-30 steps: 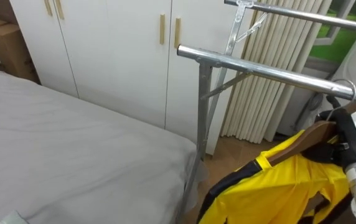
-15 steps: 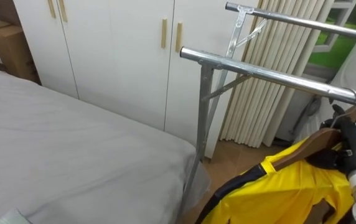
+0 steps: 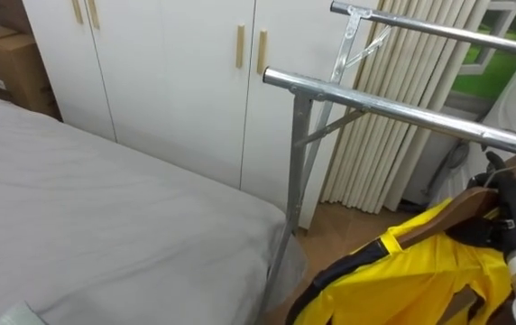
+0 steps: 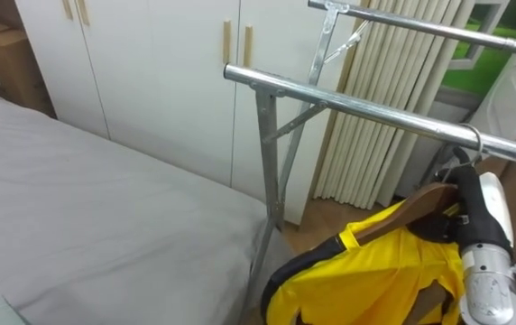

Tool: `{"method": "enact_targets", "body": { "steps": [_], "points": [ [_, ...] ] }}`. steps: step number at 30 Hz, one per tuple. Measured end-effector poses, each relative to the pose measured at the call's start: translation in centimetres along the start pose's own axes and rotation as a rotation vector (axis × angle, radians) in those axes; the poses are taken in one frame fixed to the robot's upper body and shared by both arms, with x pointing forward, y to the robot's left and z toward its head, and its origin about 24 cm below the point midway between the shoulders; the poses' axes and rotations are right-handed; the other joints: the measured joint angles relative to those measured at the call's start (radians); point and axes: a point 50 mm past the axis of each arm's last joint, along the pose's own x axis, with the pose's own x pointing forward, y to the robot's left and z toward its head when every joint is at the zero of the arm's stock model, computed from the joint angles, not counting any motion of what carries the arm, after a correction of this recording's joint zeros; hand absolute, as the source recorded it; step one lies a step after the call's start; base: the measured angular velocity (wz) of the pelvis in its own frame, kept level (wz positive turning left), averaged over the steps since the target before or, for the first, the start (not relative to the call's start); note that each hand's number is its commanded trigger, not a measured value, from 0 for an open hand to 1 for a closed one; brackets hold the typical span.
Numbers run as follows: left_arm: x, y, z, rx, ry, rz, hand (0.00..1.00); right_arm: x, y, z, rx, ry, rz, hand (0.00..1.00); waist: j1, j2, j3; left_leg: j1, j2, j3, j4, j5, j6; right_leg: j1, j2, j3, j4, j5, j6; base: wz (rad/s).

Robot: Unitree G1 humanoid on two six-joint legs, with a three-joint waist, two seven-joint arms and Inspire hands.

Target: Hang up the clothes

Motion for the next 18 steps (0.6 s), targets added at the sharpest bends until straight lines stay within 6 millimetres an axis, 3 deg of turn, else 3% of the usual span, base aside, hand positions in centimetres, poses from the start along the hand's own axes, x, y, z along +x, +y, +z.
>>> {"method": "enact_targets", "body": {
  "steps": [18],
  "points": [
    [0.00,-0.07,0.02,0.004,-0.001,-0.004,0.00,-0.04,0.02,-0.42,0.019,0.038,0.008,0.00,0.010,0.002,-0.0056,0.000,0.000,0.001,0.000,0.000,0.000,0.001,0.000,-0.003,0.000,0.000,0.000,0.00]
  ]
}}
